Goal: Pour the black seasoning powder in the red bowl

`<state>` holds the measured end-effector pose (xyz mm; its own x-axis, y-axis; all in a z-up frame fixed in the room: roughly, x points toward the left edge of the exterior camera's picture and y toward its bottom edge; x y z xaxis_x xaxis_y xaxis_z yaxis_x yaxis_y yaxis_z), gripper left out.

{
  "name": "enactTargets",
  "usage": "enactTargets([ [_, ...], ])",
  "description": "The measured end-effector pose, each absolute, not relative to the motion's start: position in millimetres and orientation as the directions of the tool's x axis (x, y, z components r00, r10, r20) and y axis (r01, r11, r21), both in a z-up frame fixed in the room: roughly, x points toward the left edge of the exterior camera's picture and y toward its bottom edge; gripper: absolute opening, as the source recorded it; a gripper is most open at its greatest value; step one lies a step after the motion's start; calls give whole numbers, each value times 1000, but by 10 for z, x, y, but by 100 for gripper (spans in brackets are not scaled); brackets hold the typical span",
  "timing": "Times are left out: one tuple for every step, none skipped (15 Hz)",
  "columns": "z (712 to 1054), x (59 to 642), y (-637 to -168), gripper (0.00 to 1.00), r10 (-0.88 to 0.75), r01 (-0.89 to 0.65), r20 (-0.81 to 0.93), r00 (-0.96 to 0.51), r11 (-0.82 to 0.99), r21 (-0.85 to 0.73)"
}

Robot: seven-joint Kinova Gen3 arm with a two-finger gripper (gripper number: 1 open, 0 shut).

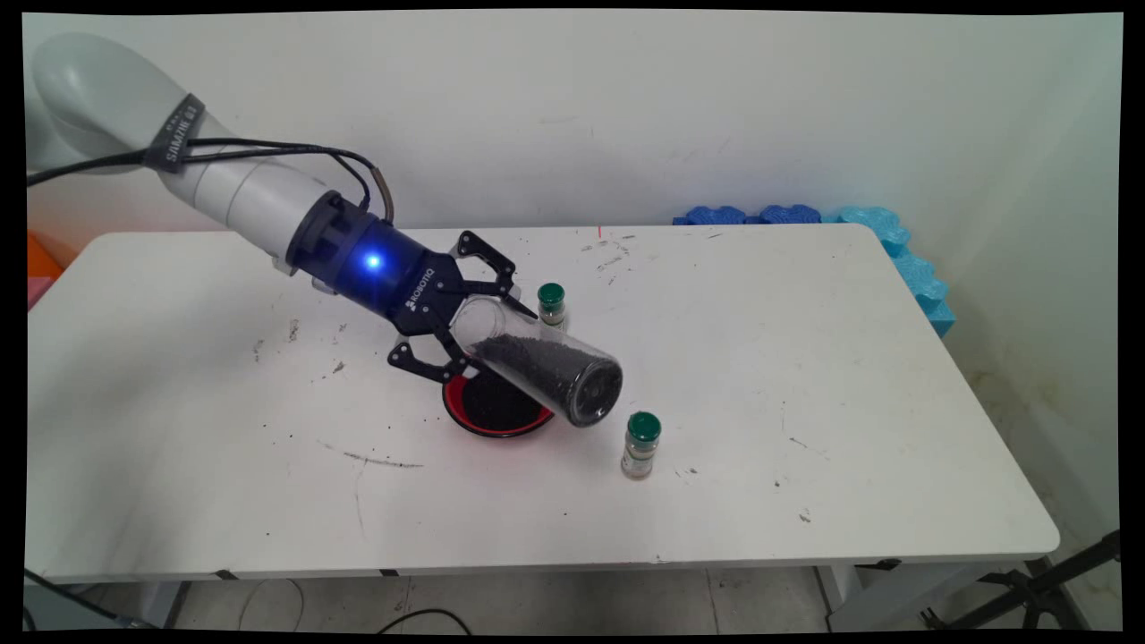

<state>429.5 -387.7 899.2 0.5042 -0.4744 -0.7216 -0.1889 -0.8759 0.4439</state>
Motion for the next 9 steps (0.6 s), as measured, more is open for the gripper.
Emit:
enactTargets([
  [8984,4297,-3881,0,-461,-176,-730,506,-883,436],
  [8977,4297,-3886,0,-450,-165,-736,506,-888,429],
  [8970,4296,-3891,0,-437,-153,-743,507,-894,422],
  [8963,4296,-3896,0,-425,-141,-749,508,-899,415],
  [8957,4296,-3900,0,-415,-130,-755,508,-903,409],
  [8954,4295,-3902,0,-408,-123,-758,508,-906,405],
  [8948,4295,-3904,0,-396,-112,-764,509,-911,398],
  [8944,4295,-3906,0,-384,-99,-771,509,-915,390],
  [8940,4295,-3906,0,-372,-87,-776,509,-919,384],
])
